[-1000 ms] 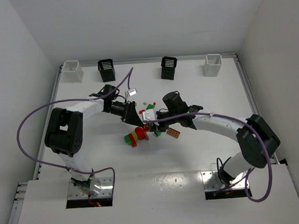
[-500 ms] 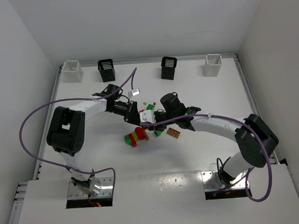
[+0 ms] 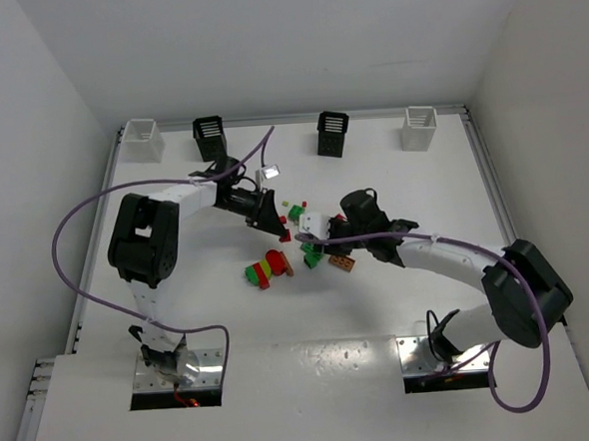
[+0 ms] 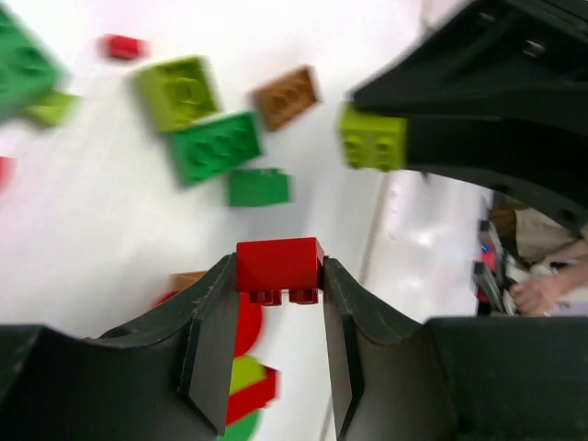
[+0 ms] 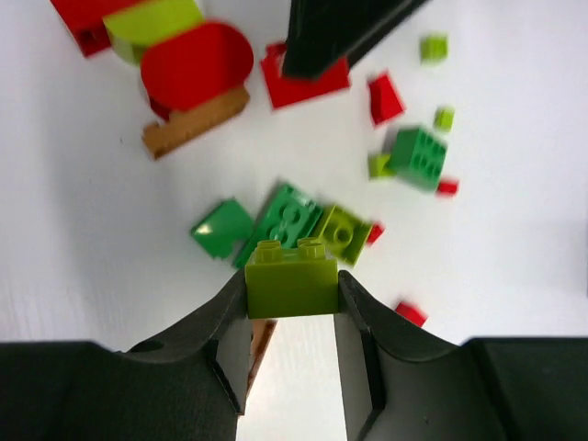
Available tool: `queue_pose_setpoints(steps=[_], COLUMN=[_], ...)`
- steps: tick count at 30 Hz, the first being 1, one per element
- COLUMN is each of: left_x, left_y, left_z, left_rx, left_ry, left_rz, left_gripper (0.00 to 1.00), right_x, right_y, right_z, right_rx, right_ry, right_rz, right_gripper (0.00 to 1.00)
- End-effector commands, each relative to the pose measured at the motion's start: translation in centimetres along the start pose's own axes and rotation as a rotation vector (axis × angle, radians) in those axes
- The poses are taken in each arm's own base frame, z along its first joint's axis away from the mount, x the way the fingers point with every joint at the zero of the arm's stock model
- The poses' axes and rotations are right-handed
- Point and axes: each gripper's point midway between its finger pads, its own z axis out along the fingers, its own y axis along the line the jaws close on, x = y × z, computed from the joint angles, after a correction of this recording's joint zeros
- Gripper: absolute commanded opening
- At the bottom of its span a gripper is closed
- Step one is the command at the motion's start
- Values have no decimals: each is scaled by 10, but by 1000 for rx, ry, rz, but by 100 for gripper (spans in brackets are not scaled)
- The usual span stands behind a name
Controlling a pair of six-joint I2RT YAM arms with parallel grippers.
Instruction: Sort the legos into containers by color
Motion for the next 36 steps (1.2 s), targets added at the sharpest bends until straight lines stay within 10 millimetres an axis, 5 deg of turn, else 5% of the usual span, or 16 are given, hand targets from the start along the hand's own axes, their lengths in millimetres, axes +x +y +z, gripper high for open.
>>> queue_pose_setpoints(steps=[1, 6, 8, 12, 16, 21, 26, 27, 30, 32, 36], left_x=[-20, -46, -52, -56, -58, -78, -81, -86, -76, -71, -57], left_y=[32, 59, 72, 80, 72, 35, 12, -3, -3, -5, 2], left_z=[-1, -1, -4, -6, -17, -67, -120, -134, -158, -178, -206], left_rx=[-126, -243, -313, -389, -406, -455, -609, -633, -694, -731, -869], left_ry=[-17, -61, -77, -82, -116, -257, -375, -427, -497, -541, -514], left_rz=[24, 16, -4, -3, 10, 47, 93, 117, 50, 28, -15], left_gripper=[33, 52, 65, 76, 80, 100, 100, 100, 100, 100, 100], right_x=[19, 40, 44, 52, 31, -14, -35, -37, -46, -44, -40], right_y=[5, 1, -5, -10, -21, -10, 12, 13, 35, 50, 72], right_z=[-8, -7, -2, 2, -1, -3, 4, 4, 11, 16, 33], right_rx=[9, 18, 12, -4, -1, -110, -239, -246, -311, -353, -395], right_ry=[73, 159, 193, 254, 202, 95, 84, 80, 79, 108, 190], right_rz=[107, 225, 260, 331, 329, 346, 383, 396, 403, 446, 570], right_gripper=[0, 1, 12, 37, 45, 64, 61, 57, 42, 20, 15])
